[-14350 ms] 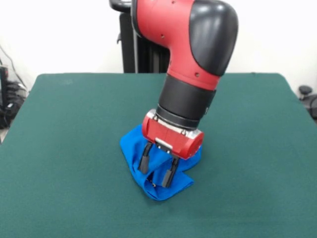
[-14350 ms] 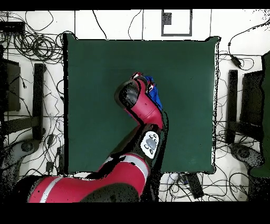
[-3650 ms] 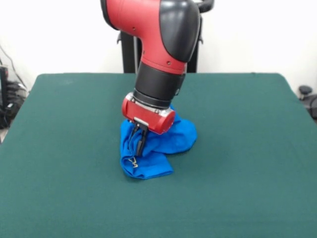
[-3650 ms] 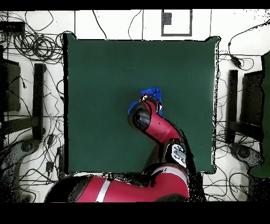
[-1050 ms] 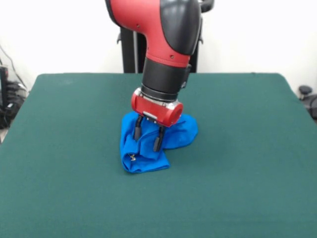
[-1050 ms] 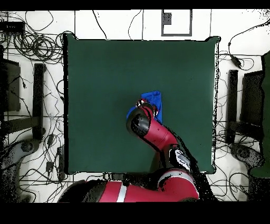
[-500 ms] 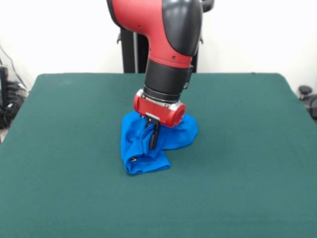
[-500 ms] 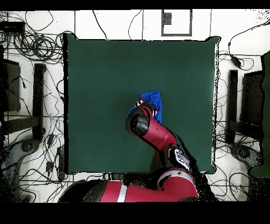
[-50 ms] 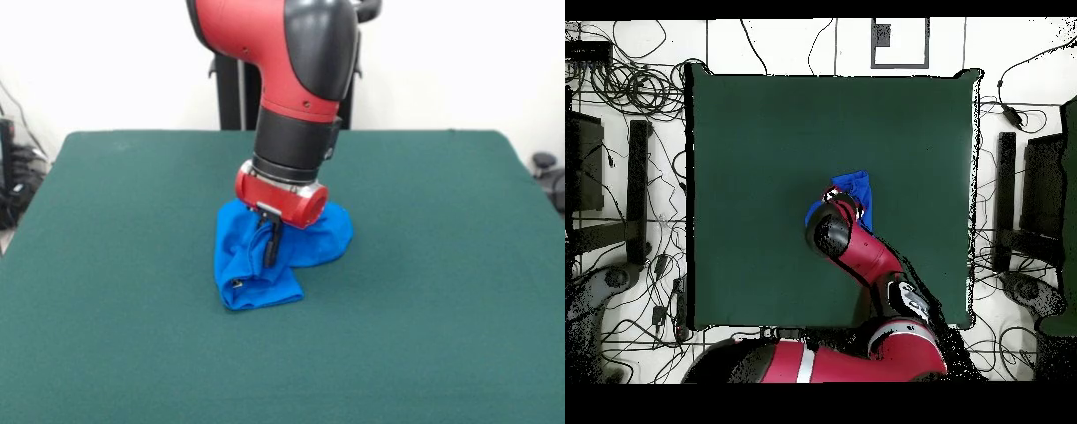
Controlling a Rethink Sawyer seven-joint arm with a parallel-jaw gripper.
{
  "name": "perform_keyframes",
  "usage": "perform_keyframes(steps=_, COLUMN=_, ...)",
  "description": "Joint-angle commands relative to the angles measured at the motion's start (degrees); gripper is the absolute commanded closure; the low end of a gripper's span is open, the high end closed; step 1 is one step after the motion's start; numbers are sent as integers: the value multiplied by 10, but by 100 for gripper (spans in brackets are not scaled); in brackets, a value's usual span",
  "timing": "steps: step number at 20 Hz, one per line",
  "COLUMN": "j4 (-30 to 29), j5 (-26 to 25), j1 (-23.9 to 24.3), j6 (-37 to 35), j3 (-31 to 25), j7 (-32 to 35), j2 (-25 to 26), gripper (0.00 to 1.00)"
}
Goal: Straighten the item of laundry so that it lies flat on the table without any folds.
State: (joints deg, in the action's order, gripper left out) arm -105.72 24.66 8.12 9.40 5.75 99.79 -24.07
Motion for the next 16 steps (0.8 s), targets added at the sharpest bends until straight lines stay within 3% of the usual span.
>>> perform_keyframes(steps=1, j4=-53, j5=-7, j1=-13, j6=0, j3=-58, j7=150, j2=-5, gripper=100)
perform_keyframes(steps=7, j4=-91, j5=25, j1=-56, j6=-60, j3=-18, j7=149, j2=-73, gripper=100)
perform_keyframes(steps=16, j4=-111, j5=38, j1=-72, j6=-107, j3=2, j7=148, j2=-122, gripper=100)
